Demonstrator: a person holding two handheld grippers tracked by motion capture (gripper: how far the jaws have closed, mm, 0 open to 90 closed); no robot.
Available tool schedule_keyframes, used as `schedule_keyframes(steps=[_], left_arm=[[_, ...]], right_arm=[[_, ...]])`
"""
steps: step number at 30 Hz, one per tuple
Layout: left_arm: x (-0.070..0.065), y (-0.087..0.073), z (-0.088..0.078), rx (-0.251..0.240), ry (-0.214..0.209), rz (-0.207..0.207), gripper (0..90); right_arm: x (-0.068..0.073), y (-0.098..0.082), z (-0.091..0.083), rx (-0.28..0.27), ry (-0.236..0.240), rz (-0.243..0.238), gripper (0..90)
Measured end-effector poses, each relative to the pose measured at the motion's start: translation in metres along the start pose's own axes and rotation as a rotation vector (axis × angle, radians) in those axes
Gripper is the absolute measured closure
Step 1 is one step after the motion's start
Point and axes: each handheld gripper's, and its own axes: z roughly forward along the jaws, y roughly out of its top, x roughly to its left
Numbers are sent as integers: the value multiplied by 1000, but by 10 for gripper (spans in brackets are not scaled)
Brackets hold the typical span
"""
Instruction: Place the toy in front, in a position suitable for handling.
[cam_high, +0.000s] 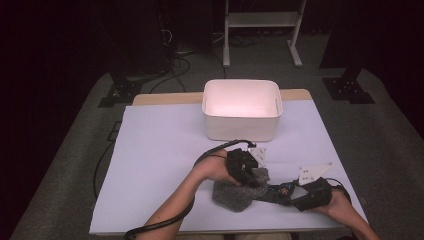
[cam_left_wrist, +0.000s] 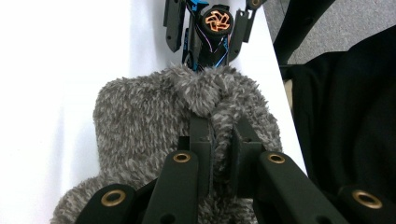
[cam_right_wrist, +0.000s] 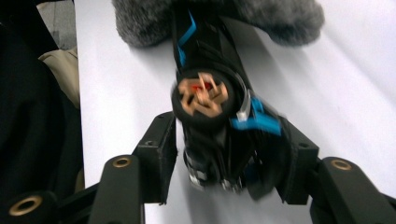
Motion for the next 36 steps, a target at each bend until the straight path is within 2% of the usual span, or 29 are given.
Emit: schedule_keyframes(steps=[3,4,7,9,13,16,19,21,23,26,32,36], left_arm=[[-1,-1,0,-3,-6,1,822],[-1,-1,0,-5,-4,1,823],[-2,-2,-2,-3,0,5,823],[-3,-5,-5,5,12,8,824],[-3,-19,-16,18,34,-9,824],[-3,-33,-20,29,53,-41,824],[-4,-41,-22,12,53,-54,824],[-5,-41,-21,-11,41,-58,824],[-4,-36,-17,-21,28,-45,823],[-3,-30,-12,-16,27,-30,823],[-3,-36,-13,-20,27,-39,823],[-4,-45,-17,-4,43,-54,823]], right_arm=[[2,7,3,2,-1,-23,455],[3,16,8,4,9,-38,481],[5,26,15,28,9,-70,550],[4,30,17,53,9,-98,557],[5,31,16,71,10,-102,559],[5,32,16,78,12,-104,558],[4,33,17,89,14,-104,556],[5,36,18,110,9,-112,551],[7,41,21,129,3,-124,546],[9,48,27,165,9,-138,538],[10,61,40,189,7,-155,512],[12,72,51,215,4,-174,546]])
